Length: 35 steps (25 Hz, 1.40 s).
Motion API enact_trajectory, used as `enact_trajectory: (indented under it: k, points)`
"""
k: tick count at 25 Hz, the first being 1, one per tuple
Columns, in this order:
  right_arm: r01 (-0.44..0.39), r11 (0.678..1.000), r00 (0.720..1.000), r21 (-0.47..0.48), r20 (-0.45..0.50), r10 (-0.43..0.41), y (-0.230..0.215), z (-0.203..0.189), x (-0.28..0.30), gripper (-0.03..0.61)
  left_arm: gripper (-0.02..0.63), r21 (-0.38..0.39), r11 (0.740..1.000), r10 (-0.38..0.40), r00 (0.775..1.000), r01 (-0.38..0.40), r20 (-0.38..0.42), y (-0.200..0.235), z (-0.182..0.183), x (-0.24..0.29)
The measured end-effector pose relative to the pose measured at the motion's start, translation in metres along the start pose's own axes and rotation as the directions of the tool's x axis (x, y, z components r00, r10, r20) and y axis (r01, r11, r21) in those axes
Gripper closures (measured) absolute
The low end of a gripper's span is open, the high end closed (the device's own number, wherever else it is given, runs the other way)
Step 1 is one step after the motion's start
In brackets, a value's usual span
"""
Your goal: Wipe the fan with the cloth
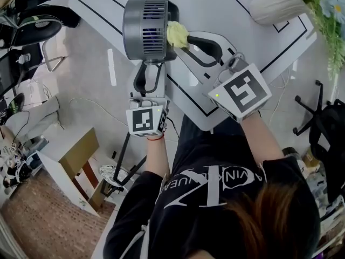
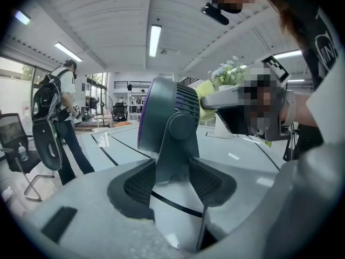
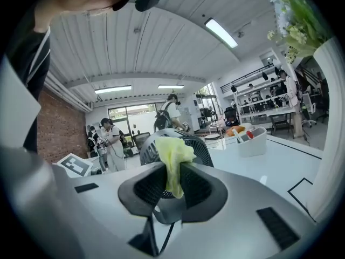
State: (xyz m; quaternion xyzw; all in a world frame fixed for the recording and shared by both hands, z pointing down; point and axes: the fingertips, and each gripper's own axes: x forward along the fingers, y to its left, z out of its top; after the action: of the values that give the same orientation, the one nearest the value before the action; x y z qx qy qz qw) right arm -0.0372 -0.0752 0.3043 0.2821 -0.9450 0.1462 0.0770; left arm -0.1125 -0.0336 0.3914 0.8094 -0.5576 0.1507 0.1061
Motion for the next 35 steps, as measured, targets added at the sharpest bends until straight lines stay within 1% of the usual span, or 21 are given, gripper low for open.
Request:
enact_trajectory:
  k: [3,5,13,18,22,24,26,28,30,32,35]
  points:
    - [0.018,1.0,0.999,0.017,0.033,-0.019,-0.012,0.002,0.004,0.506,0.413,0.006,1.0,-0.003,1.0,0.003,0.002,0.0,0.0,0.0]
    - [0.034,0.999,0.999,0.029,0.034,-0.035,-0.018,0.0,0.008,0.506,0.413,0.004,1.0,-0.004,1.0,0.004,0.003,0.0,0.0,0.0]
    - [0.068,0.993,0.997,0.096,-0.028,-0.066,-0.039,-0.035,0.033,0.508,0.413,-0.008,1.0,-0.003,1.0,0.003,0.004,0.0,0.001,0.001]
    - [0.059,0.994,0.996,0.09,-0.07,-0.053,-0.038,-0.05,0.041,0.508,0.413,-0.024,1.0,0.018,1.0,-0.018,0.008,0.002,0.0,-0.001]
    - [0.048,0.995,0.993,0.084,-0.115,-0.039,-0.038,-0.06,0.045,0.508,0.412,-0.022,1.0,0.015,1.0,-0.015,0.008,0.0,0.001,0.001]
    - [0.061,0.996,0.992,0.066,-0.114,-0.054,-0.042,-0.06,0.044,0.508,0.411,-0.024,1.0,0.011,1.0,-0.01,0.002,0.0,0.0,0.001]
    - [0.089,0.995,0.994,0.039,-0.066,-0.086,-0.049,-0.044,0.037,0.508,0.411,-0.031,1.0,0.001,1.0,-0.001,-0.002,0.0,-0.001,0.001]
    - [0.116,0.993,0.993,0.002,0.005,-0.116,-0.058,-0.017,0.028,0.508,0.413,-0.033,0.999,-0.009,1.0,0.008,-0.007,0.0,-0.001,0.001]
    - [0.144,0.987,0.988,-0.077,0.062,-0.139,-0.063,0.012,0.021,0.508,0.412,-0.026,1.0,-0.013,1.0,0.012,-0.017,0.0,-0.001,0.0]
    - [0.148,0.976,0.986,-0.158,0.1,-0.134,-0.061,0.035,0.019,0.508,0.411,-0.023,1.0,-0.013,1.0,0.012,-0.025,0.0,0.0,0.0]
    - [0.111,0.97,0.989,-0.216,0.122,-0.085,-0.053,0.058,0.024,0.508,0.41,-0.019,1.0,-0.01,0.999,0.009,-0.035,0.001,0.0,0.0]
